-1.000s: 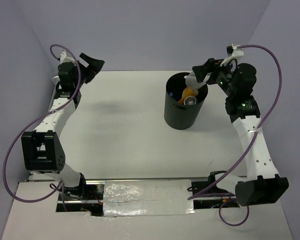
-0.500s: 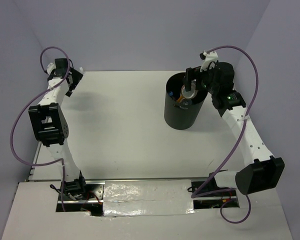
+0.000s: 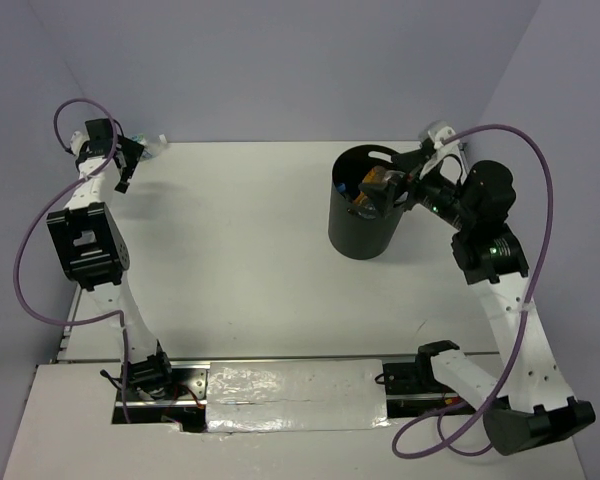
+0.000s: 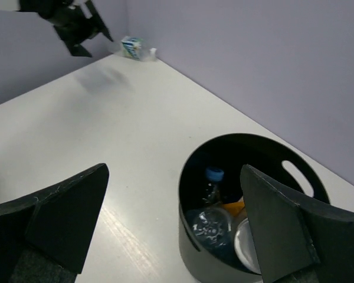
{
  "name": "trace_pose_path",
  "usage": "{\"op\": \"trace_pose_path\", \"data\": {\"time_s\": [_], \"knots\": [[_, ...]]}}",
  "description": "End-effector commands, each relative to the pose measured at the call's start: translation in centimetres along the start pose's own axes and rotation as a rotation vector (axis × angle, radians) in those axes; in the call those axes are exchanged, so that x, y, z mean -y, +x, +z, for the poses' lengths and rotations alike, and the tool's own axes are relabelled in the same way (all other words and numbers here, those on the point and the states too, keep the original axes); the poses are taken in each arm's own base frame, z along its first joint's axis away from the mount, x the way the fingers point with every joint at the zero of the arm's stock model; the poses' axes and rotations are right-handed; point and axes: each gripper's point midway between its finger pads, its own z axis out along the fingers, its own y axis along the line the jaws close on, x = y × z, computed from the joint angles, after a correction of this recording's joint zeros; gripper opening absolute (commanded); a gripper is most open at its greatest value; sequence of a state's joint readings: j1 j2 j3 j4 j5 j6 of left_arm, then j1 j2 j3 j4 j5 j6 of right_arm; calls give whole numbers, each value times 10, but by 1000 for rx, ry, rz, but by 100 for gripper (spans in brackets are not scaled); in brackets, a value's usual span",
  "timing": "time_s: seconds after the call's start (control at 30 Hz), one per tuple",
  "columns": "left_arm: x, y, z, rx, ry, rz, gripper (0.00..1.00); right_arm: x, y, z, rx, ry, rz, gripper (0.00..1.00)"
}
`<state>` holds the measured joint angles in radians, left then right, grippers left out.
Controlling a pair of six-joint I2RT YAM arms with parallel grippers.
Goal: Put the plastic bottles in the bin
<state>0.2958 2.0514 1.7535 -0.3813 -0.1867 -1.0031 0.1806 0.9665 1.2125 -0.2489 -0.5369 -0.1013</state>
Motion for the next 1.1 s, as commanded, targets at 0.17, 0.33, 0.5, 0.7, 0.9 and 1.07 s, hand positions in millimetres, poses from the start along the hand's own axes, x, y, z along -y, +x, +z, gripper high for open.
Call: {"op": "trace_pose_path", "data": {"time_s": [0.17, 0.33, 0.5, 0.7, 0.9, 1.07], "knots": [[15, -17, 51, 37, 91, -325, 99, -32, 3, -19, 31, -132, 3, 100], [32, -39, 79, 123, 206, -424, 99, -26, 17, -19, -17, -131, 14, 100], [43, -48, 117, 143, 319, -465, 99, -8, 35, -13, -52, -93, 38, 100], [49, -45, 160, 134, 389, -567, 99, 9, 46, -10, -76, -58, 66, 100], [43, -46, 188, 160, 414, -599, 99, 14, 46, -13, -79, -45, 86, 100], [34, -38, 197, 132, 468, -665, 74, 23, 44, -18, -74, -20, 95, 100]]}}
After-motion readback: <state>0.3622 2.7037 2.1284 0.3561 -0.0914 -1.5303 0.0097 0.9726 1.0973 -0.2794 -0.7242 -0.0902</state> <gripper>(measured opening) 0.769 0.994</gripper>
